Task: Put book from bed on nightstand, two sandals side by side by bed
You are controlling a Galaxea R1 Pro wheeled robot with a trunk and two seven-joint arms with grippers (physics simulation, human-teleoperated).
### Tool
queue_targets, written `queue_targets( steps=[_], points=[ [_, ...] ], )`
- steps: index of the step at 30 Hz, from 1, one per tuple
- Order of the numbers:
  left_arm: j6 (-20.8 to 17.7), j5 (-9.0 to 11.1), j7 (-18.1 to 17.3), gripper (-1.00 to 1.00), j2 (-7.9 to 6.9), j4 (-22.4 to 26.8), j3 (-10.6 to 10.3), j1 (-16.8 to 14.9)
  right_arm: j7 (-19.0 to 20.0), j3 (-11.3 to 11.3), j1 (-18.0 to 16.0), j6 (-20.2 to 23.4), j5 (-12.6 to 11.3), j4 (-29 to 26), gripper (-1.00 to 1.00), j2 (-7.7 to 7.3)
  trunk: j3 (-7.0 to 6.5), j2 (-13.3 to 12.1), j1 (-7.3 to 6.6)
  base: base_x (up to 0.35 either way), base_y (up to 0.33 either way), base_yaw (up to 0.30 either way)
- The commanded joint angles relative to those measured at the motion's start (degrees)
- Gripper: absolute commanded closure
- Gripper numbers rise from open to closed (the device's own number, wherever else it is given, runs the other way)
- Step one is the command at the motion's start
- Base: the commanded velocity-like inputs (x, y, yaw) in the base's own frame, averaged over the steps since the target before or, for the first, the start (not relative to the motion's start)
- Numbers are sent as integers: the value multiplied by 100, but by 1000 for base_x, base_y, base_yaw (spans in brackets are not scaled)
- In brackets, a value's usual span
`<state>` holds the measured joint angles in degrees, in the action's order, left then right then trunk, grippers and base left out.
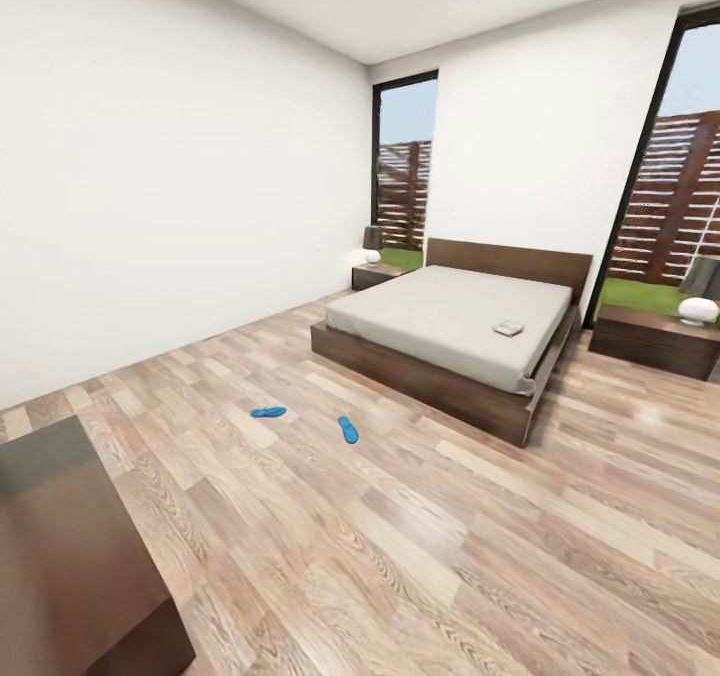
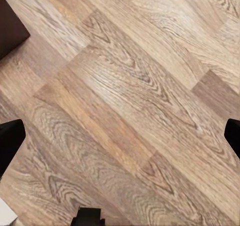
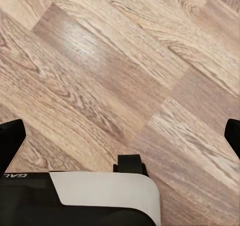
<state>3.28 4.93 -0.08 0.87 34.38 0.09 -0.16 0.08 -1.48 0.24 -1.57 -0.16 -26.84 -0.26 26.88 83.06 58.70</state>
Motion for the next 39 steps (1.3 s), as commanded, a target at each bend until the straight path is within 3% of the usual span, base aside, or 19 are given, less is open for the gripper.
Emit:
queue_targets(
  steps=[1,39],
  points=[
    [14,52,-1,-100,1,-2,0,-2,1,-10,2,-10,-2,-6,-100,4,5,2,3,302,0,0],
    [14,52,-1,-100,10,-46,-6,-2,1,-7,2,-10,-2,-5,-100,9,5,2,3,300,0,0]
  ],
)
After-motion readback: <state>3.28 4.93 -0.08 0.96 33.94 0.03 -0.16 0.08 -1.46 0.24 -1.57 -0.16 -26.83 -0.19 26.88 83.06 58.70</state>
